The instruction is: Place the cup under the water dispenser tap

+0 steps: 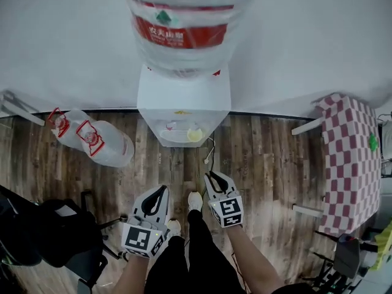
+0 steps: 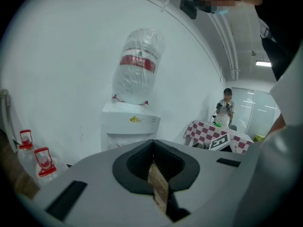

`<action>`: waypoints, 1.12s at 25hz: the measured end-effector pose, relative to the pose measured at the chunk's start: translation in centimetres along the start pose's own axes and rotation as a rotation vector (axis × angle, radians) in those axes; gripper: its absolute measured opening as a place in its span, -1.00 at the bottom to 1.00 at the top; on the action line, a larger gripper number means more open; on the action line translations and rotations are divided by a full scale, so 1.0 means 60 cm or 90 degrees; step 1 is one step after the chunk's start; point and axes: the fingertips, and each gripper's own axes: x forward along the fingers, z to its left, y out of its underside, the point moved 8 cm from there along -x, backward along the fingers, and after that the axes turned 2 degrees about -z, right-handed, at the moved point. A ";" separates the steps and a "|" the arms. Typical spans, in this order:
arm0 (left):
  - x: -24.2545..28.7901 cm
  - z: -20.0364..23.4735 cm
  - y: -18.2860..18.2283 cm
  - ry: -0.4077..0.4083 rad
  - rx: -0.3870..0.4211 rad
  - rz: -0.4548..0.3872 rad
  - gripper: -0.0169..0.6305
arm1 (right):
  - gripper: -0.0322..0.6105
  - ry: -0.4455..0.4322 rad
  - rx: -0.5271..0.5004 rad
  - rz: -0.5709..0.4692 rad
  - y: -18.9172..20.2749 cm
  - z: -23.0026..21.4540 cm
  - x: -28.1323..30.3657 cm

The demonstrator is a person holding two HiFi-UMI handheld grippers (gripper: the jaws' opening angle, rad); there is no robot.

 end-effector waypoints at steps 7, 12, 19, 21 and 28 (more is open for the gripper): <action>-0.100 -0.031 -0.070 0.007 0.022 -0.023 -0.92 | -0.78 -0.013 0.039 -0.034 -0.061 0.059 -0.137; -0.173 -0.045 -0.100 0.020 0.028 -0.048 -0.92 | -0.80 -0.010 0.040 -0.069 -0.098 0.096 -0.217; -0.264 -0.055 -0.092 0.028 0.037 -0.069 -0.92 | -0.80 0.016 0.047 -0.127 -0.131 0.146 -0.310; -0.285 -0.060 -0.090 0.033 0.034 -0.071 -0.92 | -0.80 0.019 0.053 -0.138 -0.133 0.164 -0.330; -0.322 -0.078 -0.090 0.057 0.043 -0.075 -0.92 | -0.80 0.027 0.066 -0.164 -0.134 0.204 -0.372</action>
